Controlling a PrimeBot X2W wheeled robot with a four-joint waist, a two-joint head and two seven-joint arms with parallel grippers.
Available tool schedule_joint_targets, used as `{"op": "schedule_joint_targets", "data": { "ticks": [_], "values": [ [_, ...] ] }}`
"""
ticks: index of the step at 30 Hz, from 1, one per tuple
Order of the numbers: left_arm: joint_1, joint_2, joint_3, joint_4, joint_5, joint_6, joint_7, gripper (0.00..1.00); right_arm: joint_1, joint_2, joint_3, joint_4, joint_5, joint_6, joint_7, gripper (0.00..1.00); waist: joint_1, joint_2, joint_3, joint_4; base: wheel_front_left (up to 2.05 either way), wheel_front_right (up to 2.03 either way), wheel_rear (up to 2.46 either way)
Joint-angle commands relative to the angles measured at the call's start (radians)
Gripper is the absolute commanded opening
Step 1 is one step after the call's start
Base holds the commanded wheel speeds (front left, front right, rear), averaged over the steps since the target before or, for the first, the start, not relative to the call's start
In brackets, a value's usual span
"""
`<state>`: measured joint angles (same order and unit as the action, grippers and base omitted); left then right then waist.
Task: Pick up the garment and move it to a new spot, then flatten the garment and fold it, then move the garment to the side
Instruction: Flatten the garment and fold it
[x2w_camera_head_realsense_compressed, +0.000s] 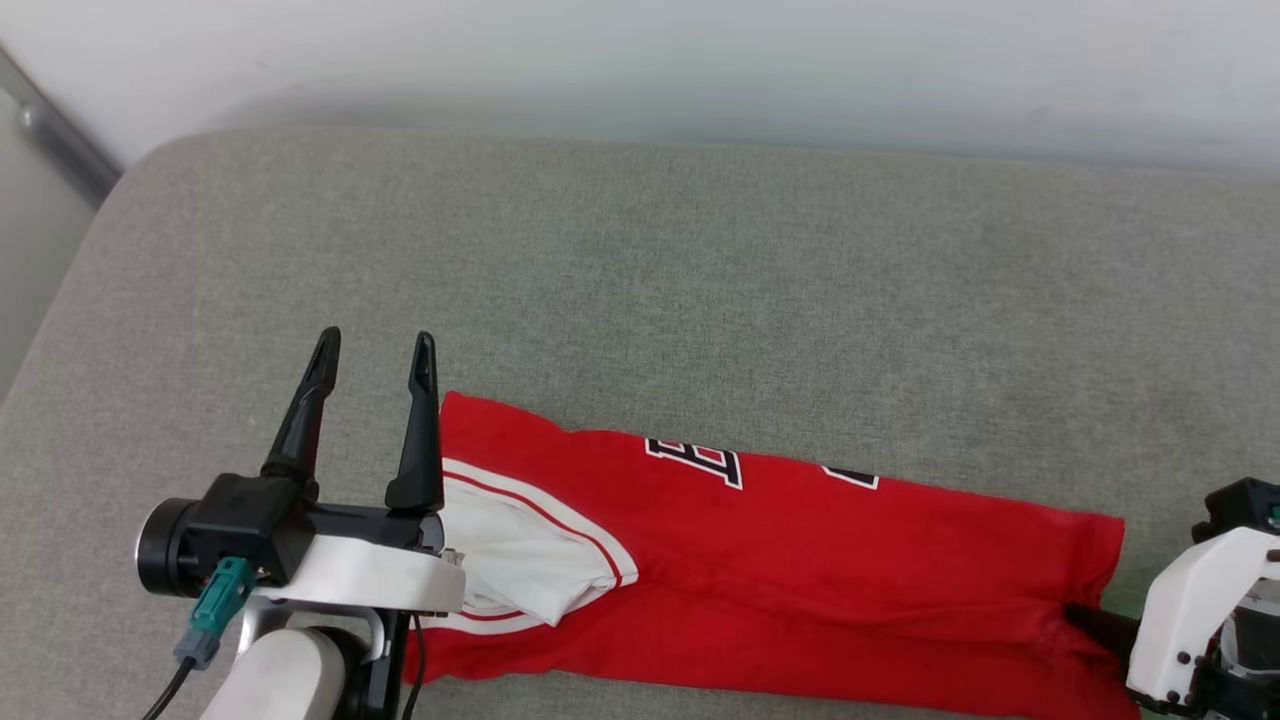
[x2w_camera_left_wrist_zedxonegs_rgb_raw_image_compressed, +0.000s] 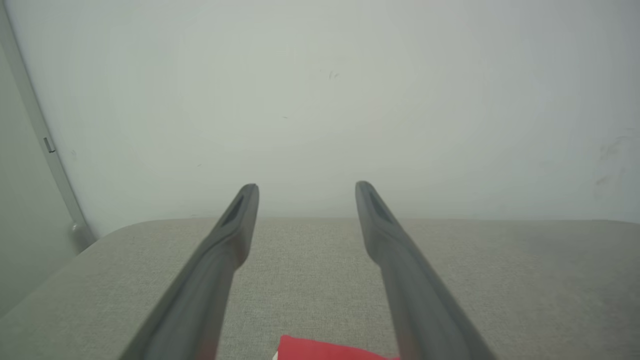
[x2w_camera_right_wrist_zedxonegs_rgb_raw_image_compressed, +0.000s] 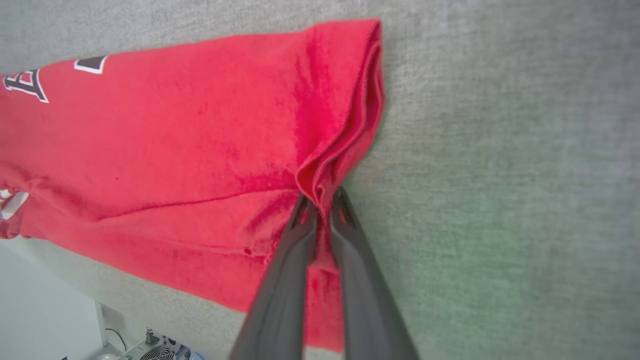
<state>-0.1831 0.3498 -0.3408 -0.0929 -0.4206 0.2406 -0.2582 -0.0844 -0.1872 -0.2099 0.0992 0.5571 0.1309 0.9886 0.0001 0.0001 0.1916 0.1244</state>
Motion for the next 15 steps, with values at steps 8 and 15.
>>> {"op": "schedule_joint_targets", "data": {
  "ticks": [8,15],
  "values": [
    [0.063,0.020,0.006,0.033,-0.005,0.016,0.008,1.00,0.018,-0.045,0.031,-0.007,0.015,0.000,-0.048,0.00,-0.0001,-0.0001,-0.082,-0.043,0.00,0.00,0.00],
    [0.102,0.030,0.014,0.018,-0.009,0.040,0.014,1.00,0.035,-0.088,-0.052,-0.013,-0.004,0.000,-0.042,0.00,-0.0001,-0.0001,-0.104,-0.087,0.00,0.00,0.00]
  ]
}}
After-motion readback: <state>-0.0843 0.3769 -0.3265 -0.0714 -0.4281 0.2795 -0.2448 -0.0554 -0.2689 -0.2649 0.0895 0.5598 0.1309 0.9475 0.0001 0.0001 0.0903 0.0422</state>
